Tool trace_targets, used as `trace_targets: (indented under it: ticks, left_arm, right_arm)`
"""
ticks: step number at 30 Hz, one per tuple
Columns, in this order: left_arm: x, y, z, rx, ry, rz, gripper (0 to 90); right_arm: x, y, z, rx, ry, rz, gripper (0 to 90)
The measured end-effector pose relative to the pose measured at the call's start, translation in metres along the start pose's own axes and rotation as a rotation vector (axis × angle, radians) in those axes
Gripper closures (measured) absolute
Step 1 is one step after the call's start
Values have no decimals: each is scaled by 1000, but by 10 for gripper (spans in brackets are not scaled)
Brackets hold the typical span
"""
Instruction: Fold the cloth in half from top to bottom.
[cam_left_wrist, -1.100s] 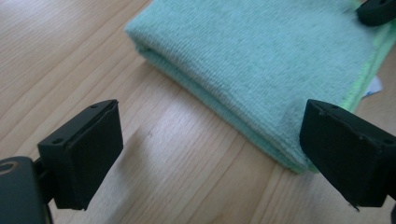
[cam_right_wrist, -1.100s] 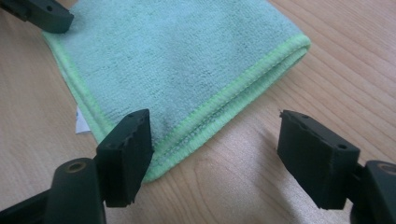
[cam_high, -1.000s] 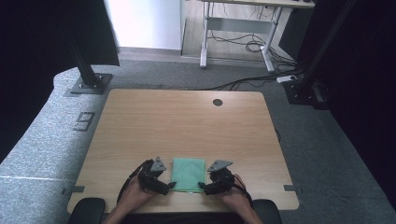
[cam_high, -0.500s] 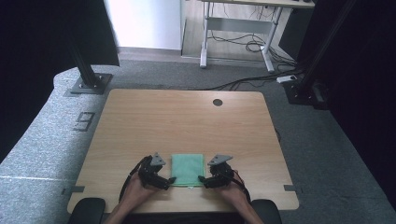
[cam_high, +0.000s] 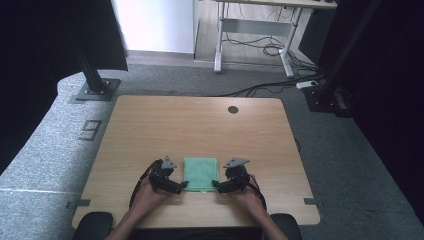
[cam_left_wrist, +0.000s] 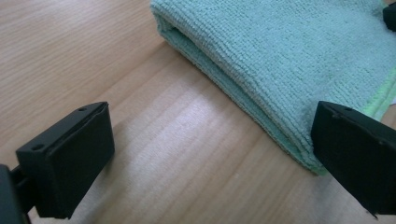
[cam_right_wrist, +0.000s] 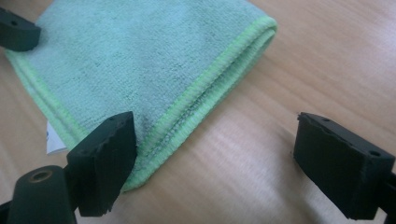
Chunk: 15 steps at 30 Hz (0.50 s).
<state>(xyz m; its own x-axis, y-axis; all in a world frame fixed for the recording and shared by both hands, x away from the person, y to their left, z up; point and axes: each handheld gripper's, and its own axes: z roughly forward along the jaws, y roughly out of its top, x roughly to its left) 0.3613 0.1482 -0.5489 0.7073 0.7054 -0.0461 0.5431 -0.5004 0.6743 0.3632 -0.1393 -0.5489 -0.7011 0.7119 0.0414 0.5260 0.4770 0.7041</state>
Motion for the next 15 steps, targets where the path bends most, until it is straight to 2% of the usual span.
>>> trace_targets:
  ticks: [15]
  left_arm:
    - [24,17,14,-3,18,-22,6]
  right_arm:
    - [-19,15,16,-22,-29,25,121]
